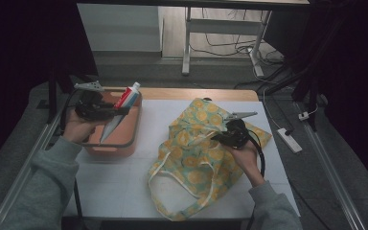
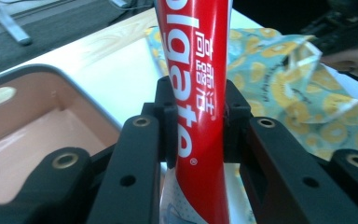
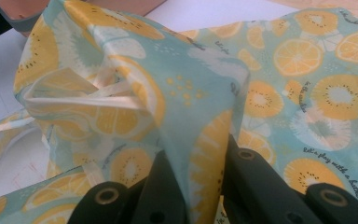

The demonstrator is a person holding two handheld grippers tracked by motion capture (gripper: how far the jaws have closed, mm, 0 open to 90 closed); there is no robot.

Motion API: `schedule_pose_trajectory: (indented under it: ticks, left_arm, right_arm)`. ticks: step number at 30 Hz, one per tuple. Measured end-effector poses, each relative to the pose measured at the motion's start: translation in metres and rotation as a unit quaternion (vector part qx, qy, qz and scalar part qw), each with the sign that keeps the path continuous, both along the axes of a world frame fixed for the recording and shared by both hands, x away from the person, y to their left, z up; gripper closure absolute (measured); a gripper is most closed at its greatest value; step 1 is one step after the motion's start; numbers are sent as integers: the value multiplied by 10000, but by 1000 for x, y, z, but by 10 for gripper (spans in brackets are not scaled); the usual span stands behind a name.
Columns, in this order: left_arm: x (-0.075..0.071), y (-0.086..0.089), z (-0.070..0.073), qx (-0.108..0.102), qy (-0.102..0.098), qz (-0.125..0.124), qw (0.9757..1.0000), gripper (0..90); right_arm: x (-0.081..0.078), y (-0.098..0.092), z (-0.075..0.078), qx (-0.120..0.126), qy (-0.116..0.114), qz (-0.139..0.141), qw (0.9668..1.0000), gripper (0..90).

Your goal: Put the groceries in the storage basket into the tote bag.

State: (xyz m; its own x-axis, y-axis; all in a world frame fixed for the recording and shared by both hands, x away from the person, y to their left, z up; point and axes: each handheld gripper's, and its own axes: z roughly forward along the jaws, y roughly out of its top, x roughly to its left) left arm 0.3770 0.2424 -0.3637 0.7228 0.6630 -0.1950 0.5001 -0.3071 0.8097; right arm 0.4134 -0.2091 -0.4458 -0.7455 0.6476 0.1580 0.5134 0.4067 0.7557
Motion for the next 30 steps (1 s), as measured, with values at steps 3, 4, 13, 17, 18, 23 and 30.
schedule_pose_trajectory:
  ticks: [3,4,13,17,18,23,30]
  left_arm:
    - [-5,-7,-3,-37,12,-166,9999,735]
    - [-7,-10,-4,-33,14,-214,9998,735]
    - [-21,-40,-14,119,55,-704,9974,735]
    - [-30,-60,-19,178,57,-993,9949,735]
    - [-32,-65,-20,197,65,-1075,9940,735]
    - [-41,-89,-26,252,94,-1410,9896,735]
    - [-45,-115,-39,453,239,-1688,9843,735]
  right_arm:
    - [0,0,0,10,-1,-8,10000,882]
    - [0,0,1,17,3,-17,10000,882]
    - [0,1,0,32,-25,-2,10000,882]
    - [-1,1,1,75,-68,-12,9999,882]
    - [-1,1,1,86,-78,-17,9999,882]
    - [-1,0,2,134,-110,-37,9998,882]
    - [-3,-1,6,210,-190,-69,9996,883]
